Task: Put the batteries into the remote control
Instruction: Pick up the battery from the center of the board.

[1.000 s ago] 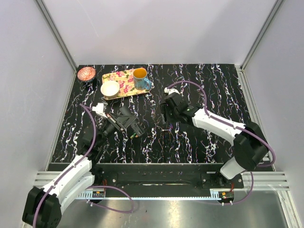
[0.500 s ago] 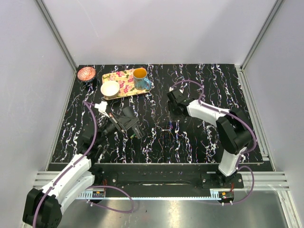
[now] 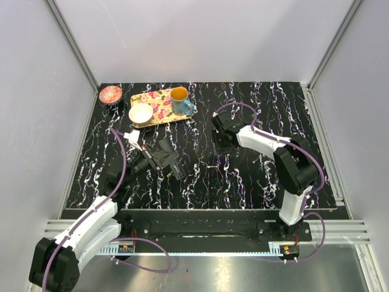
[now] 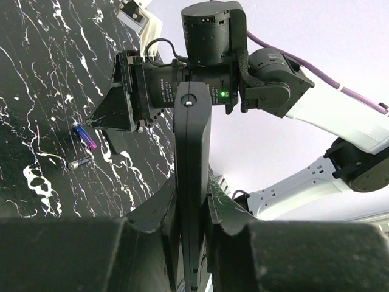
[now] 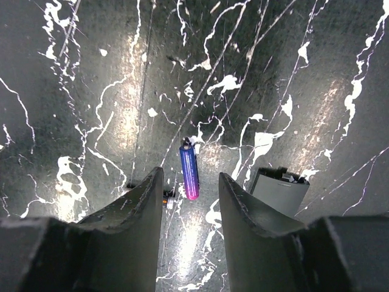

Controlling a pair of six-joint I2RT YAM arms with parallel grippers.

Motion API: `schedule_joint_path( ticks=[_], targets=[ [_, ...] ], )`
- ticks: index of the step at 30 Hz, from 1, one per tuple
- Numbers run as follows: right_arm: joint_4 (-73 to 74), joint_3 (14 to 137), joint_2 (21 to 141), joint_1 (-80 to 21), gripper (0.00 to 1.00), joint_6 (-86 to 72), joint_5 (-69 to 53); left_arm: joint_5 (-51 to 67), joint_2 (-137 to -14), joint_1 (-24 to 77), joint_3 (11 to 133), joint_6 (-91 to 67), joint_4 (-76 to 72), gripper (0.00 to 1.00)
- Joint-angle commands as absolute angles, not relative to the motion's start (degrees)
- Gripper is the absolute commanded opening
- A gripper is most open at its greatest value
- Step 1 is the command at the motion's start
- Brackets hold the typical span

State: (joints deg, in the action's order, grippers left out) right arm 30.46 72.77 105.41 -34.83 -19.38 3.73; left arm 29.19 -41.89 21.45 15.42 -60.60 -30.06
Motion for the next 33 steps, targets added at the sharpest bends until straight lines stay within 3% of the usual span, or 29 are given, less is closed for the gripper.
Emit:
schedule_joint_path(
  ticks=[1,24,33],
  targets=[
    [31.9,73.0,106.6,-35.2,0.37,-18.7,2.6,30.5,-43.1,21.2,16.4,-60.5,-34.0,0.00],
    [30.8,74.4,110.5,-35.2,0.33,-19.1,1.4,31.2,-45.4,21.2,14.9,-61.9,-38.4,0.00],
    [33.1,77.1,110.8,-36.0,0.31,-17.5,6.8,31.3,-46.1,21.2,14.0,-62.8,-39.9,0.00]
  ],
)
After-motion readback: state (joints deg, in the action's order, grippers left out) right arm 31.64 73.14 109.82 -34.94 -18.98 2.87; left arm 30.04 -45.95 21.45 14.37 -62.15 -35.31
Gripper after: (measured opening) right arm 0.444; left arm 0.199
